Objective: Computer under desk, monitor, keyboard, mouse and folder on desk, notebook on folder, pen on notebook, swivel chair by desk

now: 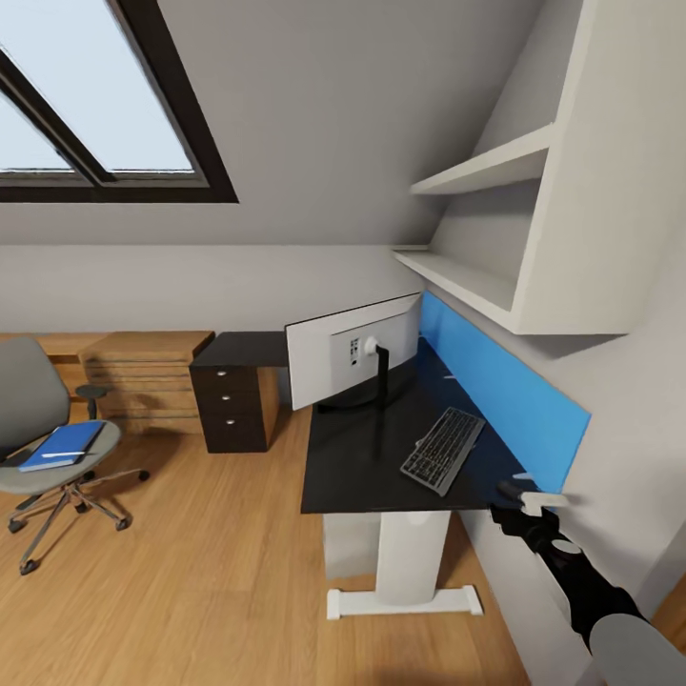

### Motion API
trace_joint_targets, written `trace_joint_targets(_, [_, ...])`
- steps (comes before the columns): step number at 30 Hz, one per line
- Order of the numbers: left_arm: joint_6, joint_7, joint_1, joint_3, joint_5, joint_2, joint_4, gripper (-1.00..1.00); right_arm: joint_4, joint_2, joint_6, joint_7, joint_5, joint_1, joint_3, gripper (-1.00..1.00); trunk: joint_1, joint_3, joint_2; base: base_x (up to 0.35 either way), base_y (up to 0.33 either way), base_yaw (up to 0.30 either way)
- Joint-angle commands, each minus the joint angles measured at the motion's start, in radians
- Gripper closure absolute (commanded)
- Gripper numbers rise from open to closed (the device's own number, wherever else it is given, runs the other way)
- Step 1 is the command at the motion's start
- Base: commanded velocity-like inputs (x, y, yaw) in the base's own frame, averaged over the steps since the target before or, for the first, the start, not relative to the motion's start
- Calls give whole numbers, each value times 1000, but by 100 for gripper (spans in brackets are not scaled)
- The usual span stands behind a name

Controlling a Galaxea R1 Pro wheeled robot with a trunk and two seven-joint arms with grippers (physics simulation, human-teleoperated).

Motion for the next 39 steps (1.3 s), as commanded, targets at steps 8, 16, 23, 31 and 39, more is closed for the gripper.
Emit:
trace_joint_targets(8, [-7,8,-1,-9,7,0,0,-100,6,-12,4,5,0,-1,-29,-100,0,-2,-2,105,-83,0])
trace_joint_targets(16, [-10,8,-1,-9,7,0,-1,-100,32,-13,5,40,-1,-1,-35,-100,0,-2,-2,93,-69,0])
trace_joint_targets(23, [-54,8,-1,-9,7,0,-1,-100,36,-16,37,66,-2,-1,-37,-100,0,-2,-2,169,-7,0])
trace_joint_targets(31, [-60,8,-1,-9,7,0,-1,-100,36,-16,46,68,-12,-1,-39,-100,0,-2,-2,137,0,0])
trace_joint_targets(39, [-61,8,-1,-9,7,1,-1,-100,36,-16,47,67,-17,-1,-39,-100,0,-2,-2,239,0,0])
